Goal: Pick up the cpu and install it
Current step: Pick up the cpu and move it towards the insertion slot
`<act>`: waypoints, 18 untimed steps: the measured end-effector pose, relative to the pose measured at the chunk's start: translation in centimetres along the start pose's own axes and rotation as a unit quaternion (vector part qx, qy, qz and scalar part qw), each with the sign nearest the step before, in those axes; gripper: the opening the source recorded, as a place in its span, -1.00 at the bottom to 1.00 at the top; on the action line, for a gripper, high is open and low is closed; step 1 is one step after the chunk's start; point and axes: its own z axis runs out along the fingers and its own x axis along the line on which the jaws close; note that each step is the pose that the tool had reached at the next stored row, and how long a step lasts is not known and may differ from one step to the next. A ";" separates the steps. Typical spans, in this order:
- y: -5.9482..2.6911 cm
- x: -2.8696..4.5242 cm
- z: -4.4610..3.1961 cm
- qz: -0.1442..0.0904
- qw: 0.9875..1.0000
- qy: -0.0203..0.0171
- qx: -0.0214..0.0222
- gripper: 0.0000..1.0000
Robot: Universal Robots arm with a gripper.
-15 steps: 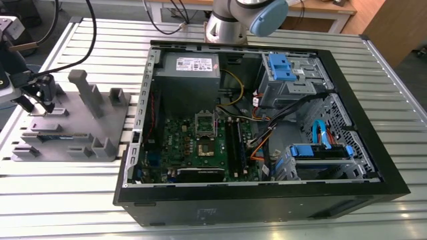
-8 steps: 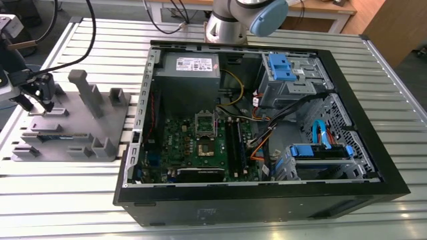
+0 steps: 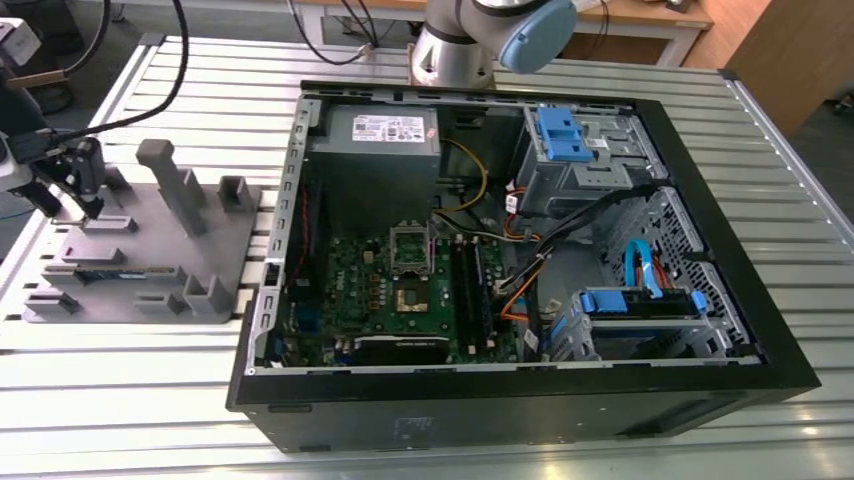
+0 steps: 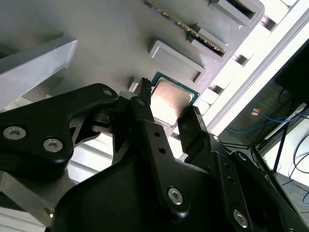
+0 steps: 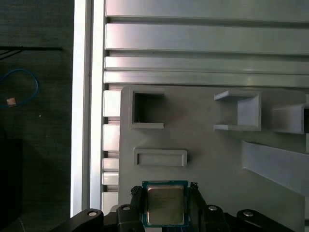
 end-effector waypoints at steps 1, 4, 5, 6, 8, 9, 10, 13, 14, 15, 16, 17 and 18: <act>0.00 -0.01 -0.20 0.000 1.000 0.000 0.000 -0.06; 0.02 -0.02 -0.83 0.000 1.000 0.000 0.000 -0.06; 0.02 -0.02 -1.06 0.000 1.000 0.000 0.000 -0.06; 0.03 -0.03 -1.27 0.000 1.000 0.000 0.000 -0.06; 0.03 -0.03 -1.63 0.000 1.000 0.000 0.000 -0.06; 0.04 -0.04 -1.82 0.000 1.000 0.000 0.000 -0.06; 0.04 -0.04 -2.03 0.000 1.000 0.000 0.000 -0.06; 0.06 -0.06 -2.77 0.000 1.000 0.000 0.000 -0.06; 0.06 -0.07 -3.06 0.000 1.000 0.000 0.000 -0.06; 0.07 -0.07 -3.34 0.000 1.000 0.000 0.000 -0.06; 0.07 -0.08 -3.62 0.000 1.000 0.000 0.000 -0.06; 0.08 -0.08 -3.91 0.000 1.000 0.000 0.000 -0.06; 0.09 -0.09 -4.20 0.000 1.000 0.000 0.000 -0.06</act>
